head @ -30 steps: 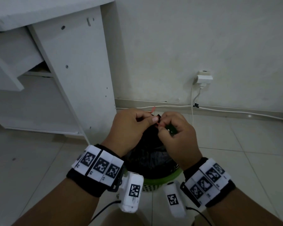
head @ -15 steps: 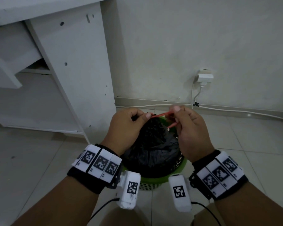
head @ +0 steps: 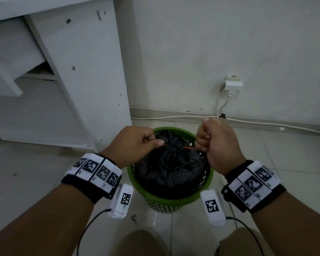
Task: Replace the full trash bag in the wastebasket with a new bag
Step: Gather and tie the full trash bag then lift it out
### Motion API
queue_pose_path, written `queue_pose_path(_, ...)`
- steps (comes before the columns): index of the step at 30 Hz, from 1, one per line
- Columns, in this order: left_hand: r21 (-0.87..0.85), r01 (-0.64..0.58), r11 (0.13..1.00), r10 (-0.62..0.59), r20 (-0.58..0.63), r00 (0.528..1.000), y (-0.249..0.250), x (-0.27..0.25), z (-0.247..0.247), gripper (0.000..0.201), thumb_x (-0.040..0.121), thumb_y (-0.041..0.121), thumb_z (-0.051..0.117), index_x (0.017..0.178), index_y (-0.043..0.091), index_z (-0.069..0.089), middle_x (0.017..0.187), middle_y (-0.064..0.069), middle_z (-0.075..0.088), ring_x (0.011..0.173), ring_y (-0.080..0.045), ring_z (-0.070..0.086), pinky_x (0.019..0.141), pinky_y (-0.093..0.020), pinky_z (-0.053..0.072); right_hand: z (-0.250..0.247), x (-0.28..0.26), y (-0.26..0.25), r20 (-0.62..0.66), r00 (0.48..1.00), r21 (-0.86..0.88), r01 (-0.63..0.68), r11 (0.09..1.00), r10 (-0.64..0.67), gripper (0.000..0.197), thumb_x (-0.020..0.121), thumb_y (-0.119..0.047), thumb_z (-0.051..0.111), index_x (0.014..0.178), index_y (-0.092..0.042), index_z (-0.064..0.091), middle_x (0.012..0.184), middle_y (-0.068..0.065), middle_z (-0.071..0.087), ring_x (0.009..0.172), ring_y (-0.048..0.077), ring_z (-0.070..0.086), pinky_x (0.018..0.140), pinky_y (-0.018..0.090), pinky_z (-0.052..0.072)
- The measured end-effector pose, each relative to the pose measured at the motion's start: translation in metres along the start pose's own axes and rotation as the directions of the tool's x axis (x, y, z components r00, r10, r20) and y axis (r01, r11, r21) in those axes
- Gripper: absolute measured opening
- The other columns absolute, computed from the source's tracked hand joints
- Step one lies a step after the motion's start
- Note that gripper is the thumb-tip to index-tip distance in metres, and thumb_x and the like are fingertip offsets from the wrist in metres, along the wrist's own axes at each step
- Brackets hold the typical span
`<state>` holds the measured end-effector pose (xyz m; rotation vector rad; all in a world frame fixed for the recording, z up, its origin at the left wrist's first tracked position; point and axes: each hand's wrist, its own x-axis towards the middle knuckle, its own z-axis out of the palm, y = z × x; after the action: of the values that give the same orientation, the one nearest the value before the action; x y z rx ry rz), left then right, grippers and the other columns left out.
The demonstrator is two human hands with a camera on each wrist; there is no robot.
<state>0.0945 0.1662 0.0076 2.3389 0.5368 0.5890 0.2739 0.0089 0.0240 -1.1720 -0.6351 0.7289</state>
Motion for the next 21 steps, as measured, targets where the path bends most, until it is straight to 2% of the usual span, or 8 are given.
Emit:
queue_pose_path(4,0.015,-0.001,1.0,0.001,0.039,0.999,-0.013,-0.005,0.002,0.035,0.087,0.035,0.074,0.063,0.016,0.059,0.048,0.008,0.048,0.047,-0.006,0.043,0.051,-0.024,0.038,-0.009,-0.003,0.008,-0.01,0.998,-0.149,-0.064,0.987,0.063,0.044,0.102,-0.017,0.042,0.059,-0.022,0.034,0.053,-0.002,0.027,0.045,0.012,0.019,0.048,0.027,0.017)
queue_pose_path(8,0.001,0.001,1.0,-0.001,0.011,1.0,-0.013,-0.004,0.009,0.037,0.087,0.039,0.071,0.06,0.024,0.051,0.049,0.01,0.045,0.048,-0.005,0.043,0.052,-0.023,0.037,-0.011,0.006,0.007,-0.112,0.99,-0.204,-0.109,0.973,0.087,0.044,0.1,-0.017,0.044,0.058,-0.023,0.033,0.053,-0.003,0.028,0.044,0.012,0.021,0.047,0.026,0.02)
queue_pose_path(11,-0.068,0.076,0.995,-0.078,-0.032,0.996,-0.01,0.0,0.015,0.036,0.091,0.033,0.07,0.062,0.02,0.052,0.052,0.009,0.046,0.05,-0.004,0.043,0.052,-0.022,0.035,-0.007,0.008,0.006,-0.135,0.989,-0.296,-0.094,0.95,0.056,0.046,0.098,-0.025,0.048,0.054,-0.025,0.035,0.054,-0.003,0.03,0.044,0.013,0.024,0.049,0.028,0.021)
queue_pose_path(13,-0.152,0.124,0.981,-0.137,-0.08,0.987,-0.006,0.0,0.018,0.035,0.092,0.033,0.068,0.064,0.017,0.055,0.054,0.007,0.049,0.051,-0.004,0.044,0.054,-0.024,0.037,-0.001,0.008,0.003,-0.093,0.995,-0.424,-0.016,0.906,-0.026,0.046,0.097,-0.036,0.046,0.054,-0.024,0.037,0.058,-0.003,0.031,0.047,0.012,0.028,0.052,0.03,0.025)
queue_pose_path(15,-0.171,0.143,0.975,-0.161,-0.096,0.982,0.001,-0.001,0.02,0.035,0.093,0.034,0.066,0.064,0.018,0.055,0.055,0.008,0.05,0.053,-0.006,0.046,0.056,-0.027,0.038,0.008,0.004,-0.003,0.014,0.989,-0.607,0.125,0.785,-0.147,0.041,0.098,-0.041,0.043,0.062,-0.023,0.039,0.061,-0.004,0.036,0.053,0.012,0.035,0.057,0.032,0.029)
queue_pose_path(18,-0.126,0.121,0.985,-0.127,-0.041,0.991,0.019,-0.003,0.023,0.034,0.092,0.038,0.066,0.063,0.024,0.053,0.056,0.009,0.052,0.055,-0.007,0.048,0.057,-0.028,0.04,0.022,-0.002,-0.01,0.242,0.95,-0.853,0.306,0.422,-0.199,0.031,0.102,-0.038,0.04,0.079,-0.018,0.042,0.068,-0.005,0.047,0.064,0.018,0.048,0.062,0.038,0.036)
queue_pose_path(19,-0.126,0.103,0.987,-0.104,-0.001,0.995,0.025,-0.004,0.022,0.033,0.093,0.037,0.066,0.064,0.025,0.054,0.059,0.008,0.054,0.057,-0.009,0.05,0.058,-0.029,0.04,0.027,-0.004,-0.01,0.281,0.941,-0.873,0.332,0.357,-0.189,0.027,0.102,-0.038,0.04,0.084,-0.019,0.043,0.072,-0.004,0.051,0.067,0.02,0.051,0.063,0.038,0.038)
queue_pose_path(21,-0.203,0.06,0.977,-0.042,0.094,0.995,0.037,-0.006,0.021,0.024,0.095,0.029,0.064,0.072,0.022,0.062,0.068,0.002,0.062,0.066,-0.013,0.057,0.064,-0.032,0.045,0.032,-0.003,-0.007,0.309,0.937,-0.857,0.348,0.38,-0.16,0.025,0.101,-0.04,0.04,0.091,-0.019,0.046,0.08,-0.004,0.055,0.074,0.018,0.055,0.068,0.037,0.043)
